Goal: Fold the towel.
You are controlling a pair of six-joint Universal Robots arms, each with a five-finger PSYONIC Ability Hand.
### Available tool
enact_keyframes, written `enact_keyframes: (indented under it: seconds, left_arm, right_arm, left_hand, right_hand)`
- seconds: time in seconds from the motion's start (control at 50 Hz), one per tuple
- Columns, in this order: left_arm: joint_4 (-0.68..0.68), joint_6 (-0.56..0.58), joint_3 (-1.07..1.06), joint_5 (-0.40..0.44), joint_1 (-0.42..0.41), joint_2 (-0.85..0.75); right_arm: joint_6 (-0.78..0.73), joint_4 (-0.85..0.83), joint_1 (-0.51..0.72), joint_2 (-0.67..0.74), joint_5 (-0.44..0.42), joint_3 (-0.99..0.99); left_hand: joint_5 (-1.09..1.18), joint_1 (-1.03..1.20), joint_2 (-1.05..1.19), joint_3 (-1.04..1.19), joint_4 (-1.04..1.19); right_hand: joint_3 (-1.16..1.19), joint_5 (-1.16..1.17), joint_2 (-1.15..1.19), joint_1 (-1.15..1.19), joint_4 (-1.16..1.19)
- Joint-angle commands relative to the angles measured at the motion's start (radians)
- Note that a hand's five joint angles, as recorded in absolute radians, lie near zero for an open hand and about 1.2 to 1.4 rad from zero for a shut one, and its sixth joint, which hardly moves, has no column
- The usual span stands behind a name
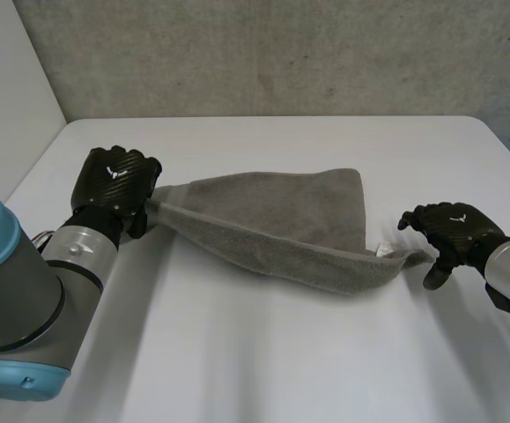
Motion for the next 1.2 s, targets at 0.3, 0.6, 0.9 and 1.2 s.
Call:
enact_keyframes:
  seconds: [0.3,0.6,0.9,1.2]
  left_arm:
    - [0.0,0.0,0.006,0.001,0.002,-0.006]
    - [-0.014,0.003,0.054,0.041,0.03,0.064]
    - [-0.132,0.002,0.21,0.063,0.103,0.356]
    - [-0.449,0.011,0.431,0.072,0.154,0.07]
  right_arm:
    - [0.026,-0.068,0.011,0.122,0.0,-0.051]
    - [0.199,-0.058,0.012,0.026,-0.012,-0.148]
    - [0.253,0.195,-0.003,-0.453,-0.072,-0.4]
    - [-0.151,0.587,0.078,-0.159,-0.024,-0.642]
  left_hand:
    - [-0.254,-0.041,-0.12,-0.152,-0.125]
    - [-0.254,-0.041,-0.12,-0.152,-0.125]
    - [-0.254,-0.041,-0.12,-0.152,-0.125]
    - [-0.254,-0.041,-0.12,-0.152,-0.125]
  right_hand:
    - [0.525,0.562,0.494,0.512,0.535]
    - [1.057,1.094,1.026,1.044,1.067]
    - [1.057,1.094,1.026,1.044,1.067]
    - [1.057,1.094,1.026,1.044,1.067]
